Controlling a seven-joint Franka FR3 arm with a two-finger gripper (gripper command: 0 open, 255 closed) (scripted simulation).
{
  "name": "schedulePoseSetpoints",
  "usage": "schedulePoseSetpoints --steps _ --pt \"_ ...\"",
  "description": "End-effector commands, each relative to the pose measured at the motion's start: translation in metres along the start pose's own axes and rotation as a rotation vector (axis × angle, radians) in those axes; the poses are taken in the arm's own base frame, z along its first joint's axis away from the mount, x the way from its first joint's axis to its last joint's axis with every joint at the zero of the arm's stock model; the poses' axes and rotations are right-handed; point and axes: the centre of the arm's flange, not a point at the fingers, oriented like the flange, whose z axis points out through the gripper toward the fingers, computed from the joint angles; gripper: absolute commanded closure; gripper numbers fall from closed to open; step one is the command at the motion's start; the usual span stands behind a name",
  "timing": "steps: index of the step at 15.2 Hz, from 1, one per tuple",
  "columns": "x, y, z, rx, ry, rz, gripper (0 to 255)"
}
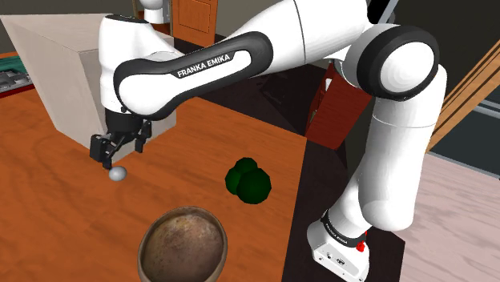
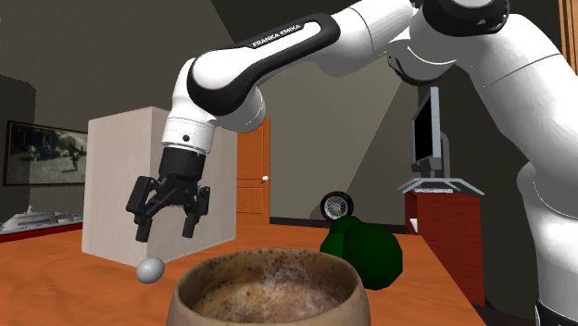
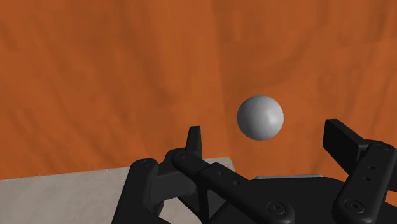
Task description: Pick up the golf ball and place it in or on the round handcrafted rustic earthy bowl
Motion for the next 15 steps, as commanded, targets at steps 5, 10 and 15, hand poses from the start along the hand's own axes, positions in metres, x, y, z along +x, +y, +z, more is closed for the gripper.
schedulePoseSetpoints --steps 5,10,15 --pt "0.007 -0.010 0.035 0.001 0.000 -0.007 0" --pt "0.007 -0.010 0.049 0.001 0.000 -0.007 0" --pt "0.007 -0.010 0.049 0.001 0.000 -0.007 0"
